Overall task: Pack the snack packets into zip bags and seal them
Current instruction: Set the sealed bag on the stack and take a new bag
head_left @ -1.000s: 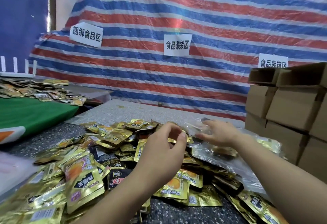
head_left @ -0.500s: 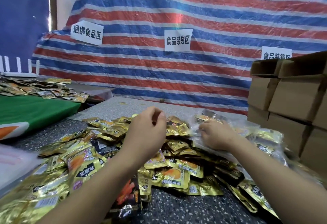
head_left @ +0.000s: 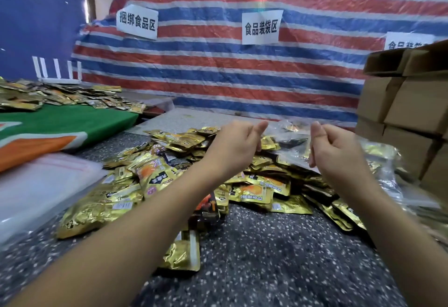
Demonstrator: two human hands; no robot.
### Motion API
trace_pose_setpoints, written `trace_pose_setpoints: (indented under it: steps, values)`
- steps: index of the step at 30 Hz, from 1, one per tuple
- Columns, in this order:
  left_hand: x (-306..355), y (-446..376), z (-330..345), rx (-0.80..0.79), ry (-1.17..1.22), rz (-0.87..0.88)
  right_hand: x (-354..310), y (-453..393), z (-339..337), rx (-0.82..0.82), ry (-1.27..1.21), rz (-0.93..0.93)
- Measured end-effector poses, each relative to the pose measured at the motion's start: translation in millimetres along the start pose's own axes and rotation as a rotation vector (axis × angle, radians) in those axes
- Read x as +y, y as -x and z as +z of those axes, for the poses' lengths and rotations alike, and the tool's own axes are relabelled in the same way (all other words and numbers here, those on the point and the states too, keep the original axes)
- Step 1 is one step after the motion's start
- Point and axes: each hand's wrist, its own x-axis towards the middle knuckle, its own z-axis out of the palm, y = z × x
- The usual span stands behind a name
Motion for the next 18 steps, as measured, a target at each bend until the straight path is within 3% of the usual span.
trace_pose_setpoints:
  steps: [4,7,13,18]
  values:
    - [6,15,-12,-0.077,-0.044,-0.028,-14,16,-1,-0.039,-0.054,0.028]
    - [-6,30,-22,-0.055,-0.122,-0.070,-19,36,3,-0.035,-0.023,0.027]
    - [-27,61,-30,0.016,-0.147,-0.093,-27,77,24,-0.059,-0.262,0.233]
    - [-42,86,-17,0.082,-0.117,-0.193,-17,103,46,-0.106,-0.228,0.207]
